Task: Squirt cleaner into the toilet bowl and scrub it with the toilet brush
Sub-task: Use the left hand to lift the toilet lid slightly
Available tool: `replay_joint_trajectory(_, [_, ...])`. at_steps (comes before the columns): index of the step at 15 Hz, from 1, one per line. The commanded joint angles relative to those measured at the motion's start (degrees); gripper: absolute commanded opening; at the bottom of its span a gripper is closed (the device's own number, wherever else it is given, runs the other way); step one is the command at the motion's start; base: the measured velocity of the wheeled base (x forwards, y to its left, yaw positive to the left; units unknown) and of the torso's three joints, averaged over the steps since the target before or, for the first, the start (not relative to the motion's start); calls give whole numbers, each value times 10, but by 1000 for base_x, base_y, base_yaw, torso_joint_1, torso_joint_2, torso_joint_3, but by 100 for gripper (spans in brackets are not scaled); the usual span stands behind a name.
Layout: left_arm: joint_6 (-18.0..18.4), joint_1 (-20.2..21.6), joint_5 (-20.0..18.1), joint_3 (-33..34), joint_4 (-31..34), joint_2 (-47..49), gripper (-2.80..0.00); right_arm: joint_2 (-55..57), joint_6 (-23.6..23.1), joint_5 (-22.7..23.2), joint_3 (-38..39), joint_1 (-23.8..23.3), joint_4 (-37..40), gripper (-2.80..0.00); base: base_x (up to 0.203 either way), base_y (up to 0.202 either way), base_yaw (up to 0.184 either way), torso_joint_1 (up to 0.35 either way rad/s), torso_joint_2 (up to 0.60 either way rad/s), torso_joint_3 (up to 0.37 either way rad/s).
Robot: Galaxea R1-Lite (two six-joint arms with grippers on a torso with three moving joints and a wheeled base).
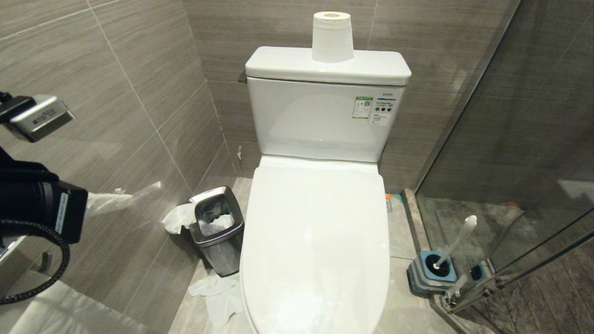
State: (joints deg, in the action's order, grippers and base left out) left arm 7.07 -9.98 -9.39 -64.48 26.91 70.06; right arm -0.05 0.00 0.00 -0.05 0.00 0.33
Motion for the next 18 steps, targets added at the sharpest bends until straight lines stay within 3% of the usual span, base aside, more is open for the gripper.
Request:
replay_joint_trajectory(1, [-4, 12, 15, 31, -20, 29, -280, 0, 0, 0, 0, 0, 0, -280, 0, 0, 0, 0, 0, 0])
replay_joint_trajectory(5, [-21, 13, 52, 46, -106, 135, -280, 0, 0, 0, 0, 0, 0, -280, 0, 0, 0, 0, 0, 0])
replay_joint_trajectory(12, [-9, 9, 54, 48, -121, 291, -280, 0, 0, 0, 0, 0, 0, -280, 0, 0, 0, 0, 0, 0])
replay_joint_trajectory(18, [0, 10, 49, 50, -149, 359, -280, 0, 0, 0, 0, 0, 0, -280, 0, 0, 0, 0, 0, 0])
